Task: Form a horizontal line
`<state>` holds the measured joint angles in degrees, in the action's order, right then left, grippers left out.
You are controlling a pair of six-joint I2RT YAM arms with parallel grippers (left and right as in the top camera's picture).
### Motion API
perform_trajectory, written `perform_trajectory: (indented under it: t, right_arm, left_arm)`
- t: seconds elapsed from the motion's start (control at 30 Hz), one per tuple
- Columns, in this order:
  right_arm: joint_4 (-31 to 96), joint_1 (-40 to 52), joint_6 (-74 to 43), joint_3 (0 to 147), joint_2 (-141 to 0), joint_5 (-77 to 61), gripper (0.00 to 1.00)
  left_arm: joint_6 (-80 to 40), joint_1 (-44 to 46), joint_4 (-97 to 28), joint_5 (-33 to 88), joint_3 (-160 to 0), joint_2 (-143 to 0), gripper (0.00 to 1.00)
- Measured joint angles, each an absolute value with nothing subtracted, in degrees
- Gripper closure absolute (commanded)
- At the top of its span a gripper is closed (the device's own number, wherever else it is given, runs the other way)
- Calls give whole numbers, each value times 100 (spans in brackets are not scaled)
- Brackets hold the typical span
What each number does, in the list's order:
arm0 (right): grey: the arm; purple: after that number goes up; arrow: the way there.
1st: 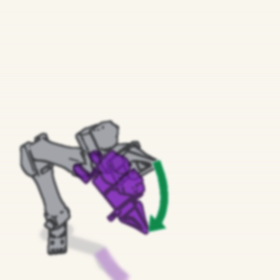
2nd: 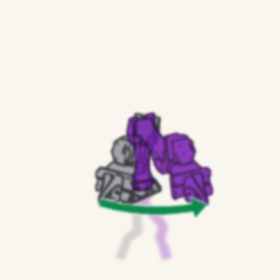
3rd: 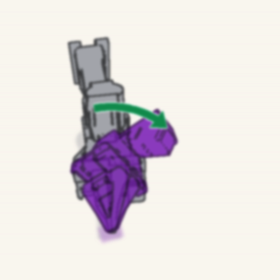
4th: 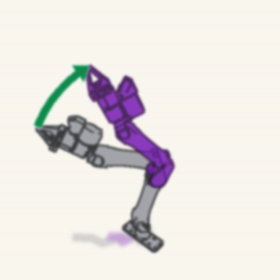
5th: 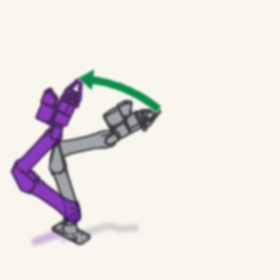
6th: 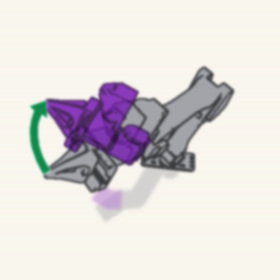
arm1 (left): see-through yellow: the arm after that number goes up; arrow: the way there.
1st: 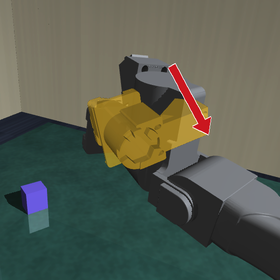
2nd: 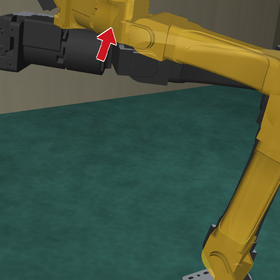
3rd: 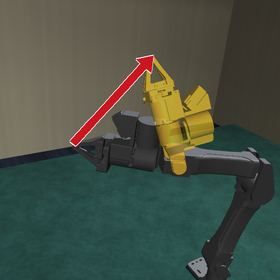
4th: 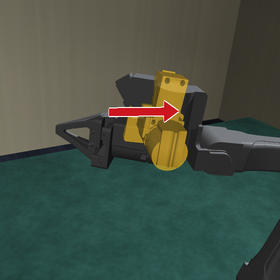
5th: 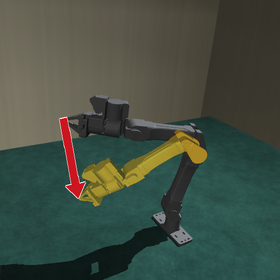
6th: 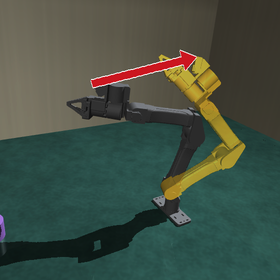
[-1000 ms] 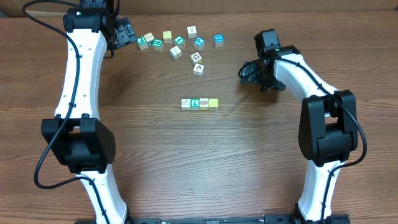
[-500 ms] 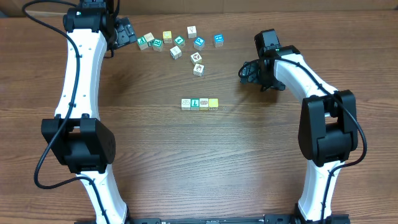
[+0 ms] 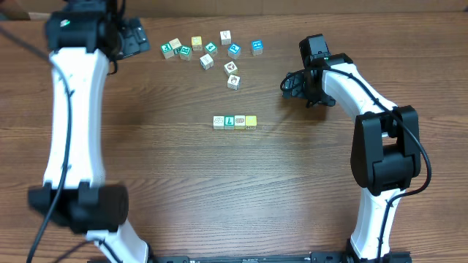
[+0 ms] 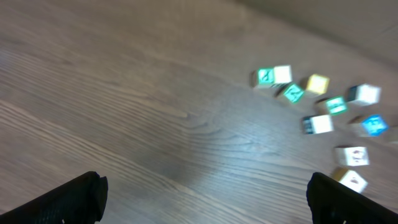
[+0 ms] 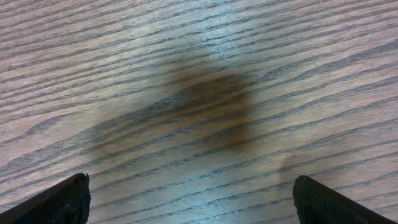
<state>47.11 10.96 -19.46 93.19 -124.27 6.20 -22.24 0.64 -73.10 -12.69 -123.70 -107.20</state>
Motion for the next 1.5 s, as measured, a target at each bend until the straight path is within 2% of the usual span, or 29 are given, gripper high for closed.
perform_trajectory:
  t: [0.2, 0.6, 0.87, 1.5]
  right_arm:
    - [4713, 1094, -1949, 9319, -12427, 617, 0]
    - [4711, 1096, -1949, 9321, -12427, 620, 0]
    - [4713, 1096, -1951, 9321, -12427, 622, 0]
    - [4713, 1096, -1951, 9321, -12427, 620, 0]
  left_arm:
    - [-2209, 64, -7024, -1199, -11922, -9789, 0]
    - [-2204, 64, -4305, -607, -8407, -8976, 0]
    - [-2215, 64, -2049, -502, -6171, -8208, 0]
    - [-2255, 64, 2241, -469, -2477, -6858, 0]
